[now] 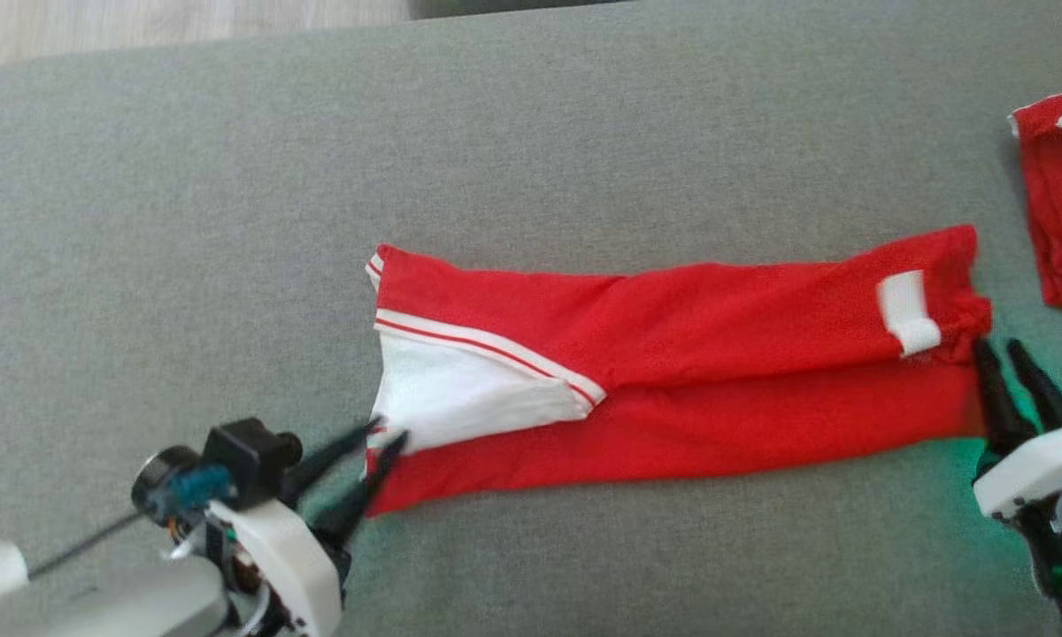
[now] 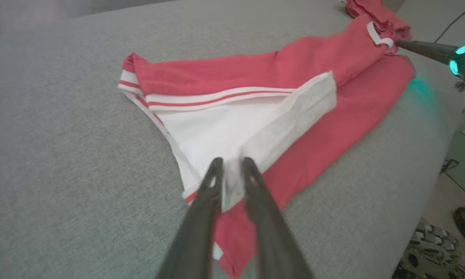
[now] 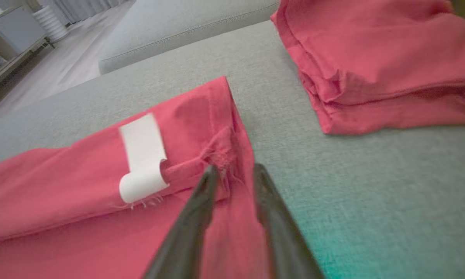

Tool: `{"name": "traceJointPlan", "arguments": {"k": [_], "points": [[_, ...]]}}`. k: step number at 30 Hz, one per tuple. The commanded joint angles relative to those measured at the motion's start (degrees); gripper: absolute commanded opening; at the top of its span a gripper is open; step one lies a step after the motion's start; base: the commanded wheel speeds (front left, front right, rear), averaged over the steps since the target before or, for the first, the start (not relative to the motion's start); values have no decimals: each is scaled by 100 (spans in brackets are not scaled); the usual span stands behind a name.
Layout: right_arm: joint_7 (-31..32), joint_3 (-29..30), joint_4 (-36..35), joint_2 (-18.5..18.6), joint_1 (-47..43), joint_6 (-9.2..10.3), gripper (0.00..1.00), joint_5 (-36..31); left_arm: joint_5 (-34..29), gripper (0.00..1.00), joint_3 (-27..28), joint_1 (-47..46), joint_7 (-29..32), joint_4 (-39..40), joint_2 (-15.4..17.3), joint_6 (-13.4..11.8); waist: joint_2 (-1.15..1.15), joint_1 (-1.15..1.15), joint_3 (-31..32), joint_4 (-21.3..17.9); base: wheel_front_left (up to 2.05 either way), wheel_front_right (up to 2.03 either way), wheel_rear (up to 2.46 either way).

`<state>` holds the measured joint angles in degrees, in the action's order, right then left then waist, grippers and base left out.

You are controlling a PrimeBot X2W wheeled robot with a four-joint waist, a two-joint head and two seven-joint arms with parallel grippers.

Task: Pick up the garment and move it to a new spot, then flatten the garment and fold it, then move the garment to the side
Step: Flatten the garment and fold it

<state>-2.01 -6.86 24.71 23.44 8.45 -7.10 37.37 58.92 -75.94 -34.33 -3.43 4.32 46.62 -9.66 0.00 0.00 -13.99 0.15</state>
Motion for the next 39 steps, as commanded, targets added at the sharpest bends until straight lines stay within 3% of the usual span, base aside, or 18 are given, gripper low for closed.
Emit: {"name": "traceJointPlan", "arguments": {"k": [1, 6, 10, 11, 13, 15, 18, 23, 30, 36, 39], "points": [[-20, 125, -251, -11, -162, -39, 100, -135, -120, 100, 321, -8, -303, -59, 54, -200, 0, 0, 57, -9, 0, 0, 0], [-445, 494, -883, -491, -743, -39, 100, -326, -270, 100, 978, 557, -1122, -580, -716, -1155, 0, 0, 287, 12, 0, 0, 0], [-829, 622, -1106, -692, -1097, -39, 100, -458, -1341, 100, 2043, 1240, -1153, -564, -1390, -1865, 0, 0, 531, 46, 0, 0, 0], [-829, 622, -1106, -692, -1097, -39, 100, -458, -1341, 100, 2043, 1240, -1153, -564, -1390, -1865, 0, 0, 531, 46, 0, 0, 0], [-863, 718, -1026, -802, -1114, -39, 100, -515, -1953, 100, 2589, 1713, -1154, -416, -1751, -2108, 0, 0, 647, 80, 0, 0, 0], [-828, 827, -886, -893, -1052, -39, 100, -559, -2514, 100, 2972, 2149, -1155, -271, -2062, -2192, 0, 0, 735, 140, 0, 0, 0], [-761, 1081, -585, -985, -857, -39, 100, -628, -3151, 100, 3387, 2664, -1155, -95, -2473, -2149, 0, 0, 834, 284, 0, 0, 0], [-641, 1490, 72, -1061, -408, -39, 100, -766, -3738, 100, 3792, 3173, -1156, -68, -2941, -1737, 0, 0, 897, 538, 0, 0, 0], [-459, 1712, 1068, -1038, 220, -39, 100, -993, -4168, 100, 4246, 3404, -1156, -234, -3311, -1176, 0, 0, 853, 636, 0, 0, 0], [-277, 1738, 1620, -1051, 443, -39, 100, -963, -4405, 100, 4600, 3492, -1156, -332, -3537, -846, 0, 0, 815, 600, 0, 0, 0], [-128, 1583, 1726, -1053, 479, -39, 87, -802, -4504, 100, 4769, 3539, -1156, -371, -3635, -721, 0, 0, 804, 552, 0, 0, 0]]}}
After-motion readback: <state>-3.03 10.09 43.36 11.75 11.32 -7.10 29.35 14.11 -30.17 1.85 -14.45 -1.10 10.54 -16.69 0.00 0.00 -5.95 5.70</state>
